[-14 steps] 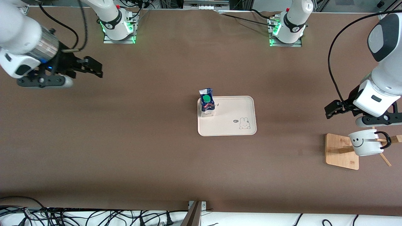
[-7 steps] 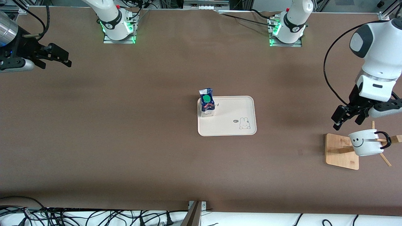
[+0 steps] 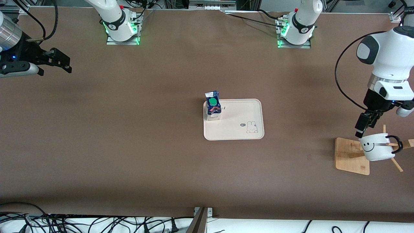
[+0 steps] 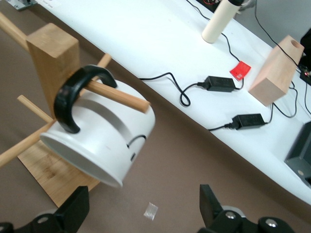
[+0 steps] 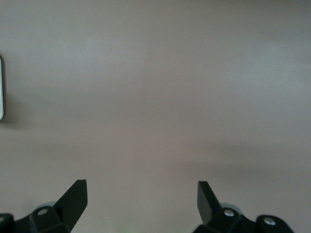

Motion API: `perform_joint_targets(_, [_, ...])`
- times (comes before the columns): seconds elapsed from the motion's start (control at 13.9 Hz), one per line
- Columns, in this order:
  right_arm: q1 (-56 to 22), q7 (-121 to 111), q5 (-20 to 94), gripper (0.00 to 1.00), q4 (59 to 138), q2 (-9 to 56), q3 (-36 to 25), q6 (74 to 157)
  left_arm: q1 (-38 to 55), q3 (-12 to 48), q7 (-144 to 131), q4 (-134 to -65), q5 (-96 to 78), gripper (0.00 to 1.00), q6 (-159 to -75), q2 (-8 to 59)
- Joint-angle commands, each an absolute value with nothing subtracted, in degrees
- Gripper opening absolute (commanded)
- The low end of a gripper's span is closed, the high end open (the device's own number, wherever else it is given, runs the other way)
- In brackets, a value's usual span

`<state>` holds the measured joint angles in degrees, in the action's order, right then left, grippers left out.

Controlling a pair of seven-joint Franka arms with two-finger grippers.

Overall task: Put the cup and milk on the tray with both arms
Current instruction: 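Withdraw the right gripper while the left gripper reaches the white mug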

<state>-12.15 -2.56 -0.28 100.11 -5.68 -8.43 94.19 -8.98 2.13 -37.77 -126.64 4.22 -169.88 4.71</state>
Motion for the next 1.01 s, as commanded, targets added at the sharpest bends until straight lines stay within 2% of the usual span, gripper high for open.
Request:
perform_joint_targets(0.0, [-10.99, -3.60, -1.06, 1.00, 98.01, -4.84, -7.91, 93.87, -9.76, 2.55, -38.50, -120.95, 1.16, 1.00, -171.82, 10.53])
perform_joint_targets(0.29, [-10.81, -3.25, -1.06, 1.00, 96.33, -4.75, -8.09, 93.16, -9.41, 2.72, -38.41, -114.62, -0.35, 1.00, -173.32, 16.07])
perform_joint_targets(0.43, [-10.72, -3.34, -1.14, 1.00, 95.54, -3.96, -8.09, 92.99, -9.40, 2.72, -38.32, -114.26, -0.35, 0.98, -173.41, 16.26])
perform_joint_targets(0.58, [-11.07, -3.08, -0.79, 1.00, 95.19, -3.87, -7.82, 93.08, -9.67, 2.72, -37.88, -114.69, -0.35, 0.77, -173.32, 16.00])
perform_joint_targets(0.94, [-11.16, -2.81, -0.53, 1.00, 95.19, -3.87, -7.65, 93.08, -10.99, 2.72, -37.71, -117.50, -0.35, 0.74, -173.32, 14.16])
